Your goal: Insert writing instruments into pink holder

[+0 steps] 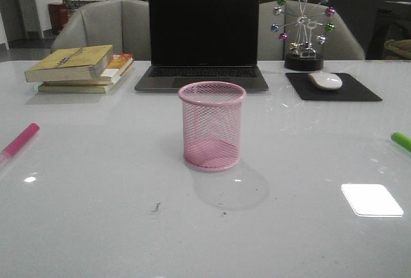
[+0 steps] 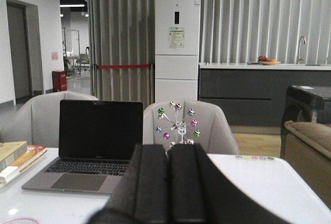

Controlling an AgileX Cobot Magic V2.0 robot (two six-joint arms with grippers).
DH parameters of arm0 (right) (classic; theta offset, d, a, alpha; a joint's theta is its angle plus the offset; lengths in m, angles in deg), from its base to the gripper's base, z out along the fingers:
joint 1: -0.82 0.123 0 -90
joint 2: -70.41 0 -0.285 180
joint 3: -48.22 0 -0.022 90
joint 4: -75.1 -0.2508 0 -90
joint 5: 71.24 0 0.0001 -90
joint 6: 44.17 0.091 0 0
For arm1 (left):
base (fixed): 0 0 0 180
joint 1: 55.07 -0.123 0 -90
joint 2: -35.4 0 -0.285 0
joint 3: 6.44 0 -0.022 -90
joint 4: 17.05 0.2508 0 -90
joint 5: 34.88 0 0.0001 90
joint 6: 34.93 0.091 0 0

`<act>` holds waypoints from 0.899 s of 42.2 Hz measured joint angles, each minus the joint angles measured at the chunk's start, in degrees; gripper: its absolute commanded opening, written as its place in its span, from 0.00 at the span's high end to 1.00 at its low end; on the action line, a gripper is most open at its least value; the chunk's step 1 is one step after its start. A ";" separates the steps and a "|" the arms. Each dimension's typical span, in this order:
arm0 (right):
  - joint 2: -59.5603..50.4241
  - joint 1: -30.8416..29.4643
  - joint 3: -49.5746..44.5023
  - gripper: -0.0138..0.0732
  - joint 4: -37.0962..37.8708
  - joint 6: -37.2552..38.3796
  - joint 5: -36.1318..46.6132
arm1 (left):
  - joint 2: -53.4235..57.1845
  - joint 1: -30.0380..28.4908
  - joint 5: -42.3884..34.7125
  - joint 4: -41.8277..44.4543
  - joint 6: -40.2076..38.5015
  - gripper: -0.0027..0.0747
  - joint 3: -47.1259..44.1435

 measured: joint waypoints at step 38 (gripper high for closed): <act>40.69 0.00 9.44 0.49 0.00 0.00 -25.55 | -36.13 0.00 26.62 0.00 0.72 0.71 12.74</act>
